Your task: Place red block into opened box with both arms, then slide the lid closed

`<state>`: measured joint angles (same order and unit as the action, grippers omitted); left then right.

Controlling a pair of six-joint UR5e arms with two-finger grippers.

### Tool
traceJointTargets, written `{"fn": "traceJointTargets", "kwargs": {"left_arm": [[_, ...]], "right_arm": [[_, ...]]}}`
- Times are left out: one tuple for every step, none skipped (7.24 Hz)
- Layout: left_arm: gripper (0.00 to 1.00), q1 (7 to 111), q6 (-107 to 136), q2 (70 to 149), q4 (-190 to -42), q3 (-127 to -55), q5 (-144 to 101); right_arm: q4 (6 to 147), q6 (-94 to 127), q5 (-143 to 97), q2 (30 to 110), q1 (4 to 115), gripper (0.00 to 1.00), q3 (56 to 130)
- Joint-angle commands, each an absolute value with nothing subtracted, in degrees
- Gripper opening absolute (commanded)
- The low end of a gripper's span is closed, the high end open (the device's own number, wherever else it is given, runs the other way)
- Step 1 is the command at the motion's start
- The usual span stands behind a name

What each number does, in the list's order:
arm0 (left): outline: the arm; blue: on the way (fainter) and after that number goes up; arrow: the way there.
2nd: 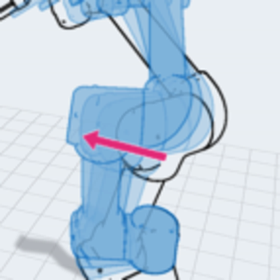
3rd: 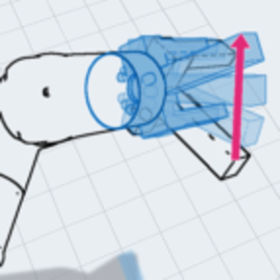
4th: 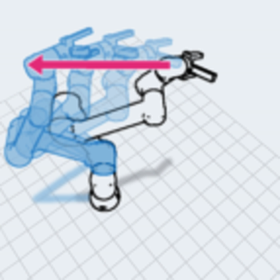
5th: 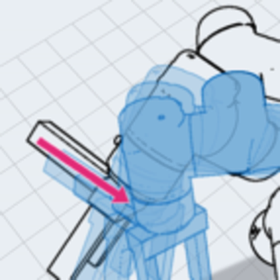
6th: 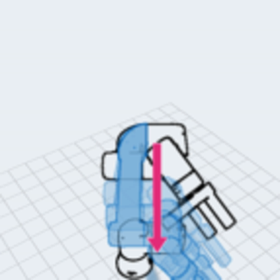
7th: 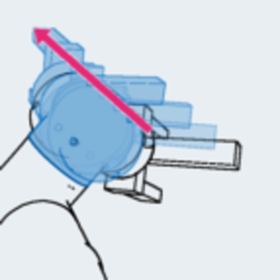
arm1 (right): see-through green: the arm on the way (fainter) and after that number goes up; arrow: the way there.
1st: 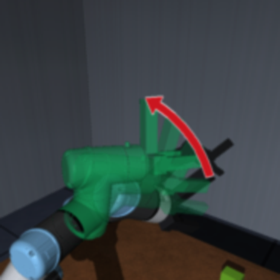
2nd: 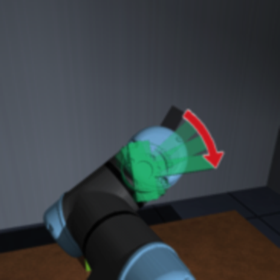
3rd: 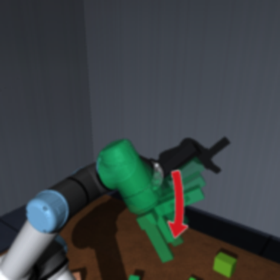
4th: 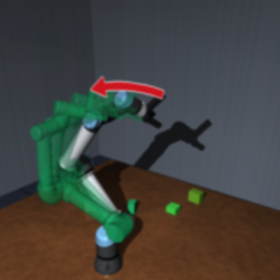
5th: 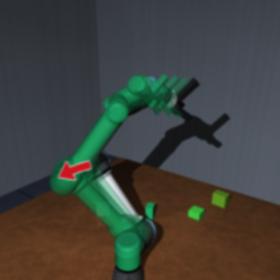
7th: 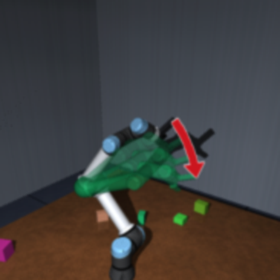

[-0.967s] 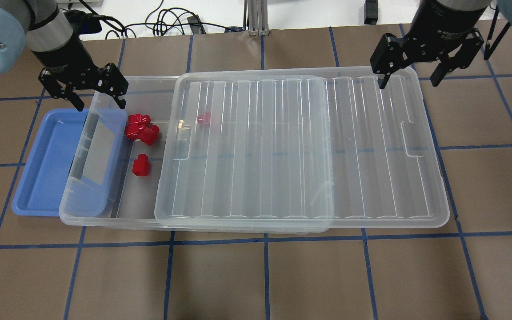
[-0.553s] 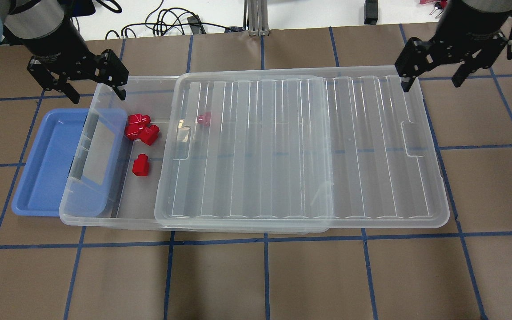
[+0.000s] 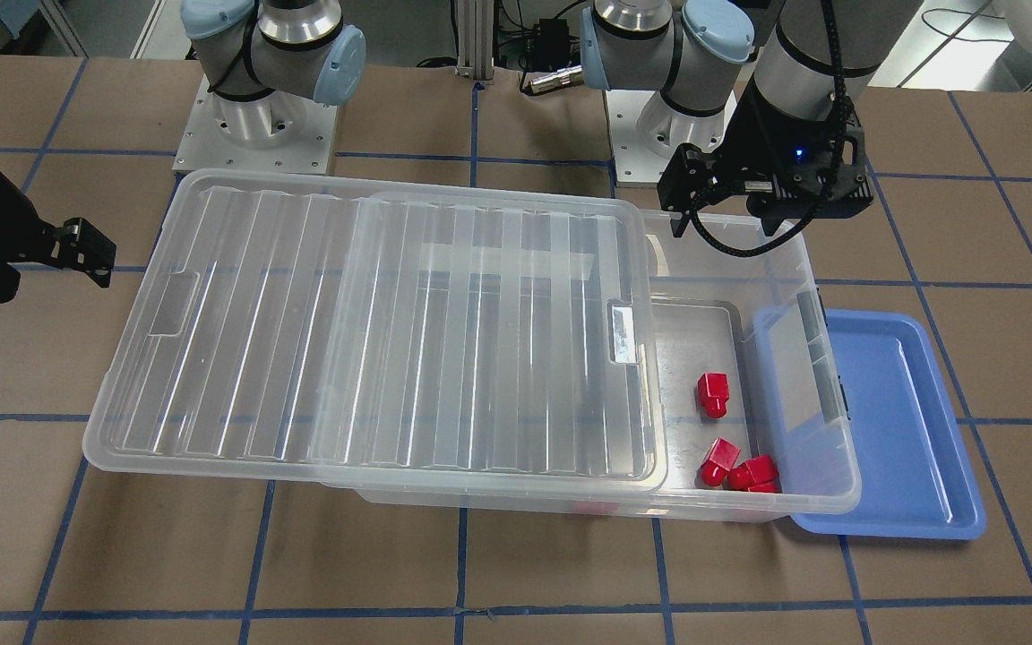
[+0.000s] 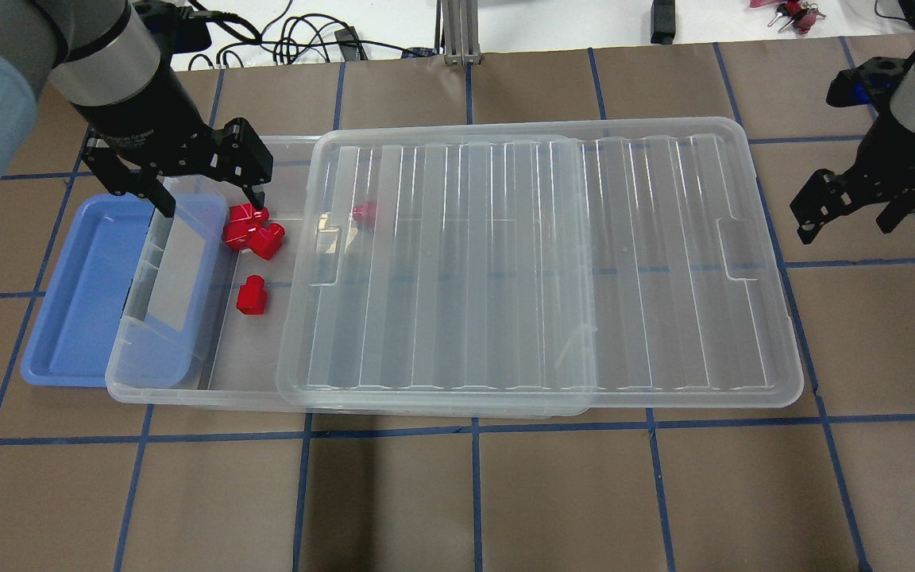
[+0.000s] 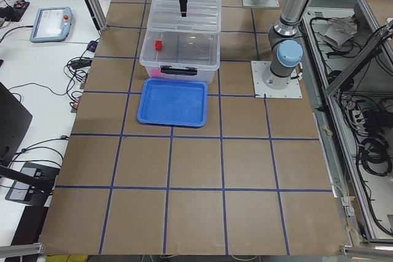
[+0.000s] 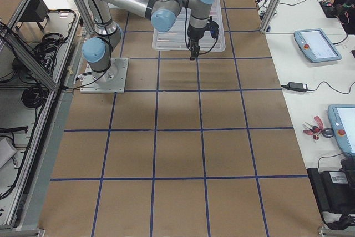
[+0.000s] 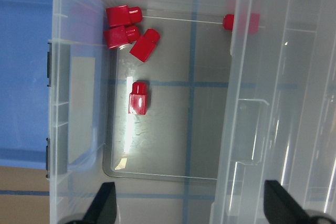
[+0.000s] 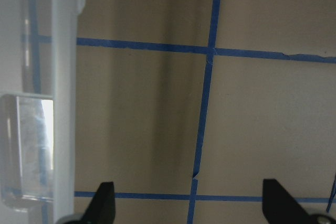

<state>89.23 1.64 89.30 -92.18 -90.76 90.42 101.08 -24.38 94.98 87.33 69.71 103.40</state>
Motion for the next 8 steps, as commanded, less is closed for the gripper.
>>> {"fn": "traceJointTargets", "kwargs": {"left_arm": [[1.00, 88.68, 1.23, 88.33, -91.94, -92.46, 92.88], [1.00, 88.59, 1.23, 88.50, -91.93, -91.68, 92.90], [1.00, 88.59, 1.14, 88.51, -91.93, -91.32, 92.38], [1.00, 88.51, 1.06, 88.59, -91.85, -91.14, 92.55], [1.00, 87.20, 1.05, 88.59, -91.93, -90.45, 91.94], [1.00, 86.06, 0.71, 88.77, -92.28, -89.83, 91.85], [1.00, 86.05, -0.17, 88.94, -92.29, -89.82, 91.67], [1.00, 86.13, -0.18, 89.12, -92.29, -89.82, 91.58]], "right_arm": [[103.18, -23.82, 94.31, 87.63, 69.70, 1.00, 106.34], [103.18, -22.77, 94.05, 87.54, 70.05, 1.00, 106.61], [103.27, -21.55, 92.04, 87.45, 70.40, 1.00, 106.61], [103.27, -21.45, 91.24, 87.45, 70.92, 1.00, 106.61], [103.53, -21.18, 90.45, 87.28, 72.75, 1.00, 106.70], [104.06, -19.96, 90.35, 87.19, 74.43, 1.00, 106.70], [104.58, -18.82, 90.35, 87.19, 75.75, 1.00, 106.44], [105.55, -17.16, 89.57, 86.93, 77.94, 1.00, 106.61]]}}
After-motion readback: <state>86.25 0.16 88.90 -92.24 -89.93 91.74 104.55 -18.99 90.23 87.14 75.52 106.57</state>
